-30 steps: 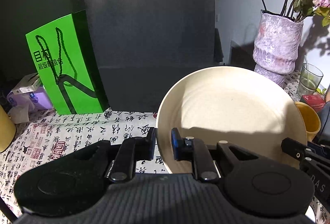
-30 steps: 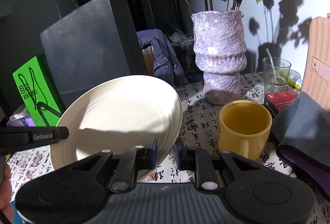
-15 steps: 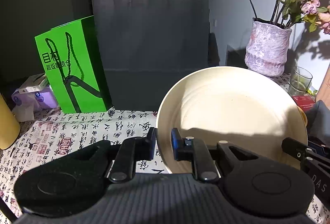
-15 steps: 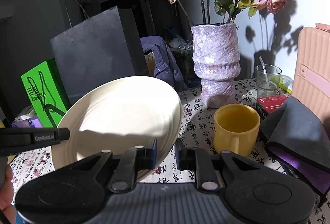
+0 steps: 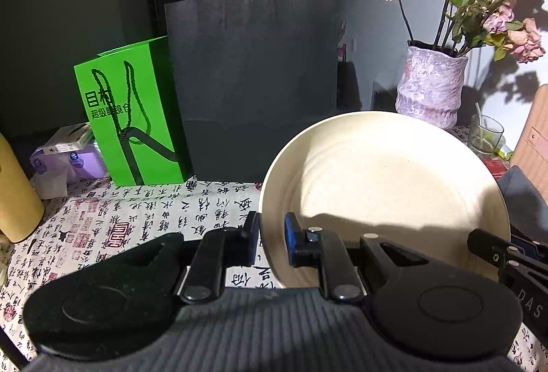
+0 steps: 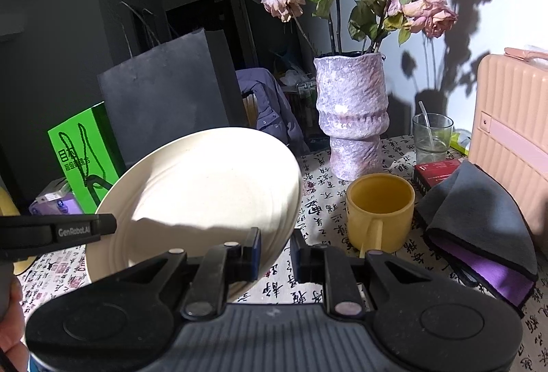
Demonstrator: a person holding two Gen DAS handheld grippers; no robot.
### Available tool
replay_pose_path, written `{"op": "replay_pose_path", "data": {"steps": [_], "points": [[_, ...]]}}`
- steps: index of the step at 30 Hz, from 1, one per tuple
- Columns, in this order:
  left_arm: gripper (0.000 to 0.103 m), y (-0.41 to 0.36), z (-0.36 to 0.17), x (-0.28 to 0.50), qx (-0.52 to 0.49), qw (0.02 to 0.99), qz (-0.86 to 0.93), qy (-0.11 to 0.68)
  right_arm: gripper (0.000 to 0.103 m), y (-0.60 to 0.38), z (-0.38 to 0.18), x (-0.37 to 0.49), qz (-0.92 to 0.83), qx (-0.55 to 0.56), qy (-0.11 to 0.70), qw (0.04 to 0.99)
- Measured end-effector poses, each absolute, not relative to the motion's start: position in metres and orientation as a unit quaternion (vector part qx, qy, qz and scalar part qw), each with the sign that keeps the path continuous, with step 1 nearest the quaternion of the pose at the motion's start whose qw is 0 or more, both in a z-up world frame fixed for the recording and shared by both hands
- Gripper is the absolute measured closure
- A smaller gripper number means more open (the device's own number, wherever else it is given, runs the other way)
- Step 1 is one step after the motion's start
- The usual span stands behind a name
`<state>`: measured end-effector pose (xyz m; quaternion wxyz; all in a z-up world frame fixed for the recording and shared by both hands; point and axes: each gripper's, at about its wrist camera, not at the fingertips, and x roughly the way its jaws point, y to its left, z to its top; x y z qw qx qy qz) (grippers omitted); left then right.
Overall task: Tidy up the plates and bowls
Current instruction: 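Carry the held cream plate with both tools back from the bags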
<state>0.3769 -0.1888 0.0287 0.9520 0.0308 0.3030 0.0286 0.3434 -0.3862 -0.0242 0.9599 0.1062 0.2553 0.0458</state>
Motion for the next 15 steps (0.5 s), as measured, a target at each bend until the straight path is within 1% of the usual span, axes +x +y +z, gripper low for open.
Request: {"op": "replay_pose_path", "data": {"steps": [15], "points": [[0.087, -0.182, 0.048, 0.330, 0.020, 0.957, 0.024, 0.288, 0.086, -0.383, -0.008, 0.299, 0.047, 0.103, 0.244, 0.963]]}}
